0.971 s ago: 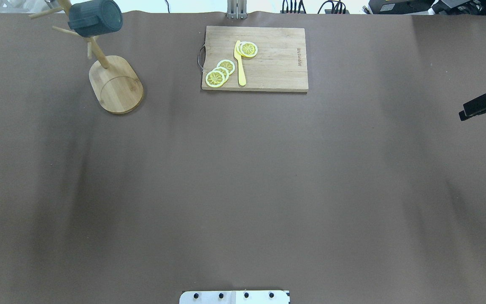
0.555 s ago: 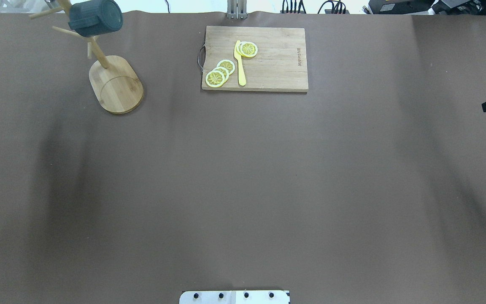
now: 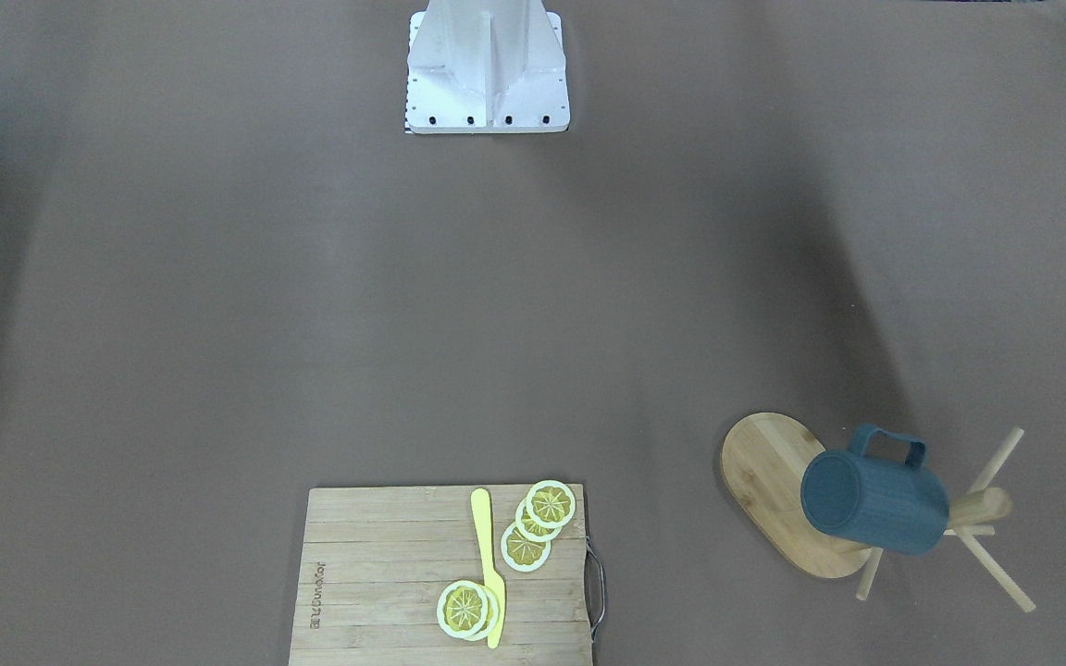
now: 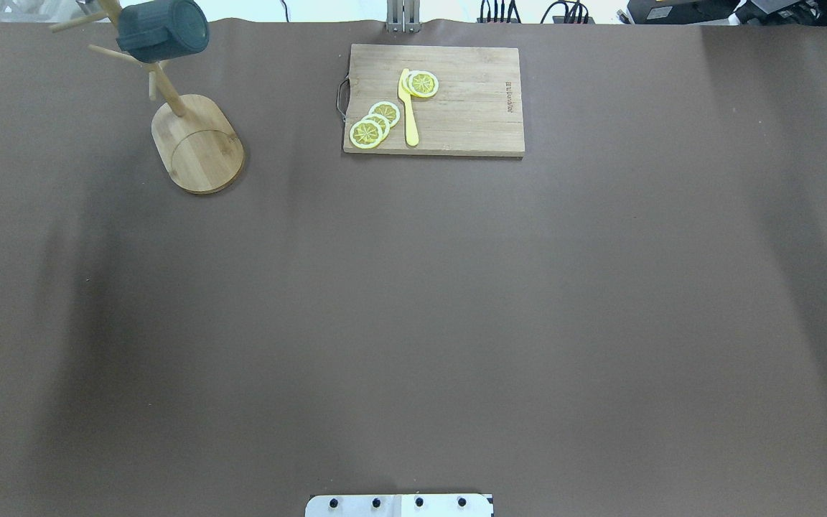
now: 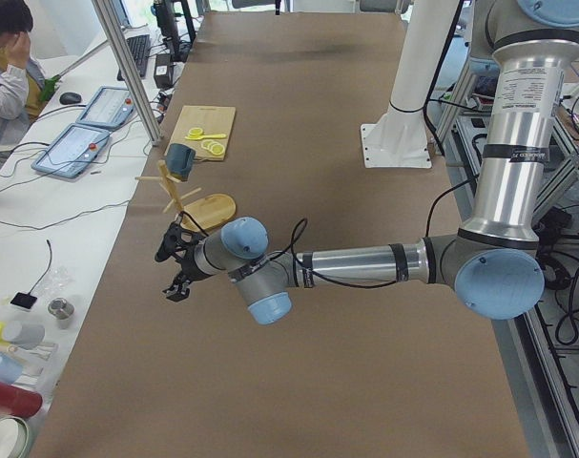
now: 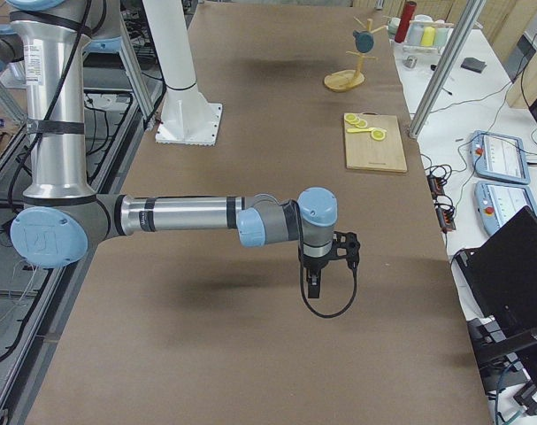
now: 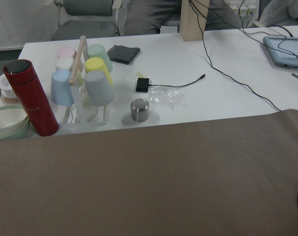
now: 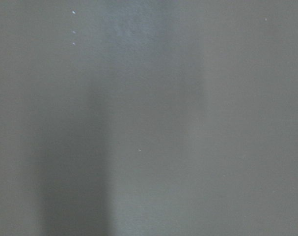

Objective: Hang cup on storage rack

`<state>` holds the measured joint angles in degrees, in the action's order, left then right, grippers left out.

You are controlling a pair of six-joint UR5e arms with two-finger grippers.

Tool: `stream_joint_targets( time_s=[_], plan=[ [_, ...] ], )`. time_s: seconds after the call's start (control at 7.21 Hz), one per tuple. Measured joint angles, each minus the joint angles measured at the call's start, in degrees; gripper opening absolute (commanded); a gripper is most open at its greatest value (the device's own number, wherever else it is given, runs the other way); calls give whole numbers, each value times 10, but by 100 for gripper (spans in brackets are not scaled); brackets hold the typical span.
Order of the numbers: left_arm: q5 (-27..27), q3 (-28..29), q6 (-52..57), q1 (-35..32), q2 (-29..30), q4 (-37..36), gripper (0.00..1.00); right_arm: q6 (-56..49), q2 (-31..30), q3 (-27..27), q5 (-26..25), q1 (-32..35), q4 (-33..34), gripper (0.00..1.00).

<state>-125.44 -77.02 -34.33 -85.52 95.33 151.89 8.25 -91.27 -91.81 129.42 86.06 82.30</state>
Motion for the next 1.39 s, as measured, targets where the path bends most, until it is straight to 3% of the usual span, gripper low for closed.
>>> stream_joint_targets(
  time_s=[0.28,0.56,0.97,1.25,1.39],
  plan=[
    [-120,-20,35,-38,-2,-125,87,-48,0,42,3,14,-2,100],
    [-166,-59,71,-43,-19,-241,90,-62,-3,50,7,20,-3,100],
    [-155,-86,270,-43,-43,-424,97,-65,-8,47,18,22,-5,100],
    [-139,-126,343,-48,-50,-544,97,-65,-10,45,20,23,-5,100],
    [-137,-151,355,-50,-74,-564,97,-65,-10,45,22,23,-5,100]
  ],
)
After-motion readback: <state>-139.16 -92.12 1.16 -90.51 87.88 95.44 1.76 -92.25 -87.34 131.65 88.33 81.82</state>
